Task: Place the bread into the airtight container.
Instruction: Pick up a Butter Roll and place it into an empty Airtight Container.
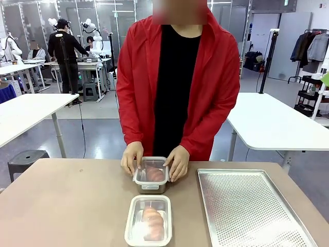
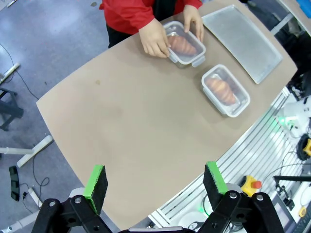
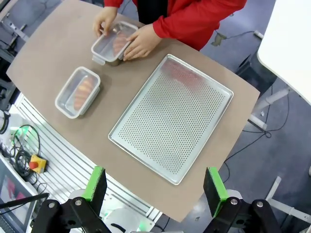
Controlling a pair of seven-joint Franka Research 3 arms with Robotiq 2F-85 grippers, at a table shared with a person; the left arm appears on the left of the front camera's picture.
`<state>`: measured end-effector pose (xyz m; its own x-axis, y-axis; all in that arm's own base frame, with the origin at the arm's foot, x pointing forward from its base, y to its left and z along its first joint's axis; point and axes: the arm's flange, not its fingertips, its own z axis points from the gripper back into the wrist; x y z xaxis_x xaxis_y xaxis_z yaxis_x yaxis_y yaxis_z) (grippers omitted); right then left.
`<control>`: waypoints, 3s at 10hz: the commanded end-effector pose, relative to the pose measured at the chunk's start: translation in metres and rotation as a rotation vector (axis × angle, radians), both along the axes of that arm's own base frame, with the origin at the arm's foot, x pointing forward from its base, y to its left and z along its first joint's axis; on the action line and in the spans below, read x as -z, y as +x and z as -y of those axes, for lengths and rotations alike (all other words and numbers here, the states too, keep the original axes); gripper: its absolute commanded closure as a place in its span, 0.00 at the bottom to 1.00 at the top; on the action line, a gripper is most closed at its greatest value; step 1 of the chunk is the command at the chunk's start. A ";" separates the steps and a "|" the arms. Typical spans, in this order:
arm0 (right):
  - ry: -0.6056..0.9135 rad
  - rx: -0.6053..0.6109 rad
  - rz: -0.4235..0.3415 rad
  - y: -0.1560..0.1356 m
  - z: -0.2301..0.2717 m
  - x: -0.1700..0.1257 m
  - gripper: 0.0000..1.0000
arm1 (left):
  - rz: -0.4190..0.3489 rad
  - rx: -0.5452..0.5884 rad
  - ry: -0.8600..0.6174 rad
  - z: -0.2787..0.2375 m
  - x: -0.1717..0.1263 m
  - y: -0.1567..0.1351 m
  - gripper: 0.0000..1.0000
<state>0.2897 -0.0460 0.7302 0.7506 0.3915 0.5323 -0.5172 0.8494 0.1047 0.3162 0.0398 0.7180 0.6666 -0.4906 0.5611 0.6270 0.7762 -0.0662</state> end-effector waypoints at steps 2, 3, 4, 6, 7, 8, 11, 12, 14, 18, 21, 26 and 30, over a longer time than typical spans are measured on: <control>0.002 0.015 -0.016 0.000 -0.003 -0.003 0.00 | 0.001 0.007 0.001 0.000 0.000 0.000 0.00; 0.002 0.015 -0.016 0.000 -0.003 -0.003 0.00 | 0.001 0.007 0.001 0.000 0.000 0.000 0.00; 0.002 0.015 -0.016 0.000 -0.003 -0.003 0.00 | 0.001 0.007 0.001 0.000 0.000 0.000 0.00; 0.002 0.015 -0.016 0.000 -0.003 -0.003 0.00 | 0.001 0.007 0.001 0.000 0.000 0.000 0.00; 0.002 0.015 -0.016 0.000 -0.003 -0.003 0.00 | 0.001 0.007 0.001 0.000 0.000 0.000 0.00; 0.002 0.015 -0.016 0.000 -0.003 -0.003 0.00 | 0.001 0.007 0.001 0.000 0.000 0.000 0.00; 0.002 0.015 -0.016 0.000 -0.003 -0.003 0.00 | 0.001 0.007 0.001 0.000 0.000 0.000 0.00; 0.002 0.015 -0.016 0.000 -0.003 -0.003 0.00 | 0.001 0.007 0.001 0.000 0.000 0.000 0.00; 0.002 0.015 -0.016 0.000 -0.003 -0.003 0.00 | 0.001 0.007 0.001 0.000 0.000 0.000 0.00; 0.002 0.015 -0.016 0.000 -0.003 -0.003 0.00 | 0.001 0.007 0.001 0.000 0.000 0.000 0.00; 0.002 0.015 -0.016 0.000 -0.003 -0.003 0.00 | 0.001 0.007 0.001 0.000 0.000 0.000 0.00; 0.002 0.015 -0.016 0.000 -0.003 -0.003 0.00 | 0.001 0.007 0.001 0.000 0.000 0.000 0.00; 0.002 0.015 -0.016 0.000 -0.003 -0.003 0.00 | 0.001 0.007 0.001 0.000 0.000 0.000 0.00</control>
<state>0.2897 -0.0460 0.7302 0.7507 0.3915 0.5322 -0.5172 0.8494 0.1047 0.3162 0.0398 0.7180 0.6666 -0.4906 0.5611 0.6270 0.7762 -0.0662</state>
